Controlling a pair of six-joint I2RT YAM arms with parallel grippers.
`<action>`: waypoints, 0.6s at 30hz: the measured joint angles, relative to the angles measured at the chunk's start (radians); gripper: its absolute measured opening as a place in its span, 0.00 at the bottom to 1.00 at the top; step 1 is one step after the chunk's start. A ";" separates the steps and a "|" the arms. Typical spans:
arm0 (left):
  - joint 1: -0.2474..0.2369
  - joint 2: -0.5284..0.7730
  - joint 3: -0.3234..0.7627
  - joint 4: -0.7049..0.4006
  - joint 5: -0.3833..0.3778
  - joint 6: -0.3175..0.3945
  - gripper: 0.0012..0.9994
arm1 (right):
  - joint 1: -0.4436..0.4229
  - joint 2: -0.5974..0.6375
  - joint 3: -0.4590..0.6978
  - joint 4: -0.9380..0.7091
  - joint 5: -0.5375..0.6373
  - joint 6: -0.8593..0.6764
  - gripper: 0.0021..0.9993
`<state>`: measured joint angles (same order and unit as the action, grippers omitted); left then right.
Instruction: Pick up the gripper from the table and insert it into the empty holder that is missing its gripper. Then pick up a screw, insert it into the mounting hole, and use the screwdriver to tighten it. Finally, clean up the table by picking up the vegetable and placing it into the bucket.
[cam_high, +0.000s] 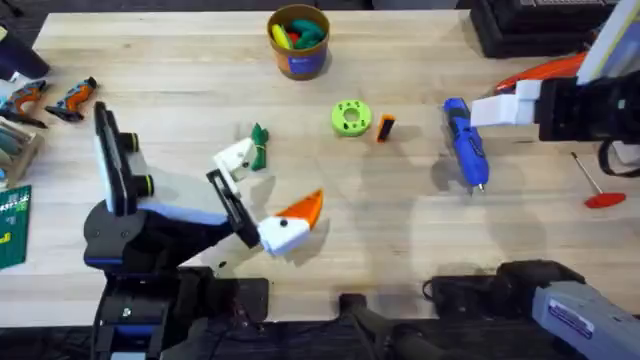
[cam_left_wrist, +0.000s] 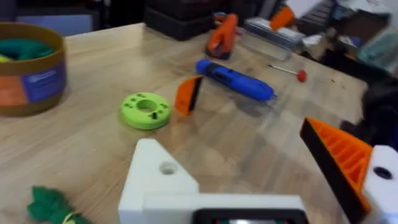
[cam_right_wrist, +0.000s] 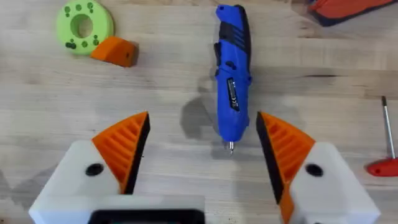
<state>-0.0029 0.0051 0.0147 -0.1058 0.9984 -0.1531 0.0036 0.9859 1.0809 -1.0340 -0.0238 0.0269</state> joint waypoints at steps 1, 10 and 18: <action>0.000 0.000 0.000 -0.007 0.032 0.025 0.99 | 0.000 0.000 0.000 0.000 0.000 0.000 0.99; 0.000 0.000 0.001 -0.037 0.213 0.202 0.99 | 0.000 0.000 0.000 0.000 0.000 0.000 0.99; 0.000 0.000 0.001 -0.041 0.239 0.228 0.99 | 0.000 0.000 0.000 0.000 0.000 0.000 0.99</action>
<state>-0.0029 0.0051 0.0158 -0.1464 1.2374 0.0753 0.0036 0.9859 1.0809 -1.0340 -0.0238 0.0269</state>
